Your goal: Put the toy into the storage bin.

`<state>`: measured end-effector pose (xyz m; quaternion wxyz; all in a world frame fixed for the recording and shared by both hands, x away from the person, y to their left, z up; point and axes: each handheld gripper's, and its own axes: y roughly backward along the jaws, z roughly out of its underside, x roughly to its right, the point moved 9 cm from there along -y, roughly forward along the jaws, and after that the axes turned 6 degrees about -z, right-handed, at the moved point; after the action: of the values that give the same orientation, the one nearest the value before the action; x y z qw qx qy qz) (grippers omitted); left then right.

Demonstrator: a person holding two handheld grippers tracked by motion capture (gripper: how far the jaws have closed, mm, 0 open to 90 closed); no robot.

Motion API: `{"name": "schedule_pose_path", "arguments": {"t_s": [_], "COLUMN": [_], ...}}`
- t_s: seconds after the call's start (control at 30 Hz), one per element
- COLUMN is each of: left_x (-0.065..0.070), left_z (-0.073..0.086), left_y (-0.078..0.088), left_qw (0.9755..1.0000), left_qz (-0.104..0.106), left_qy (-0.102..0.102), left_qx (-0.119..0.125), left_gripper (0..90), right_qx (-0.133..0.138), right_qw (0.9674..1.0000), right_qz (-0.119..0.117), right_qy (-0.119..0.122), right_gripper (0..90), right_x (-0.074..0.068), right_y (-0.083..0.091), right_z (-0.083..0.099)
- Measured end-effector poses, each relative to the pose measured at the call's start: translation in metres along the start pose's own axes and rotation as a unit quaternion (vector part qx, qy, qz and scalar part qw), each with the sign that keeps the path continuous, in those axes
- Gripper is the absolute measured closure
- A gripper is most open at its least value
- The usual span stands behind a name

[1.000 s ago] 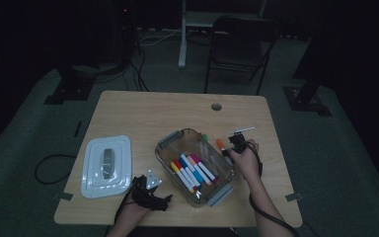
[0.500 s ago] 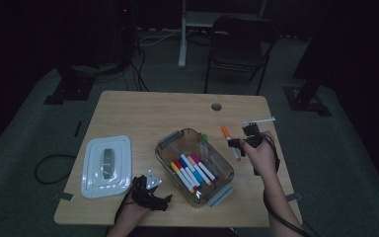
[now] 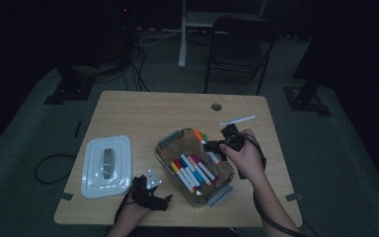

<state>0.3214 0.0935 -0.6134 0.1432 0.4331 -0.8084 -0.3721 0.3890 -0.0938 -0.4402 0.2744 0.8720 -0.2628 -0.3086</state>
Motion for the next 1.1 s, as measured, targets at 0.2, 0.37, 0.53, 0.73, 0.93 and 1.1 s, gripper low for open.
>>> {"name": "schedule_pose_path", "arguments": {"t_s": [0.2,0.37,0.53,0.73,0.93,1.1], "left_x": [0.000,0.000,0.000,0.000,0.000,0.000], "left_z": [0.000,0.000,0.000,0.000,0.000,0.000], "left_y": [0.000,0.000,0.000,0.000,0.000,0.000], "left_qw": [1.0000,1.0000,1.0000,1.0000,1.0000,1.0000], "left_qz": [0.000,0.000,0.000,0.001,0.000,0.000], "left_qy": [0.000,0.000,0.000,0.000,0.000,0.001], "left_qx": [0.000,0.000,0.000,-0.001,0.000,0.001], "left_gripper": [0.5,0.5,0.5,0.5,0.5,0.5], "right_qx": [-0.030,-0.052,-0.072,-0.114,-0.155,-0.186], "right_qw": [0.9989,0.9972,0.9959,0.9923,0.9872,0.9824], "right_qz": [-0.030,-0.042,-0.045,-0.032,-0.029,-0.013], "right_qy": [0.023,0.032,0.032,0.037,0.021,0.014], "right_gripper": [76.2,76.3,76.2,76.2,76.2,76.2], "right_x": [-0.027,-0.040,-0.045,-0.043,-0.037,-0.030], "right_y": [-0.024,-0.044,-0.059,-0.091,-0.110,-0.124], "right_z": [0.004,0.010,0.015,0.029,0.039,0.048]}}
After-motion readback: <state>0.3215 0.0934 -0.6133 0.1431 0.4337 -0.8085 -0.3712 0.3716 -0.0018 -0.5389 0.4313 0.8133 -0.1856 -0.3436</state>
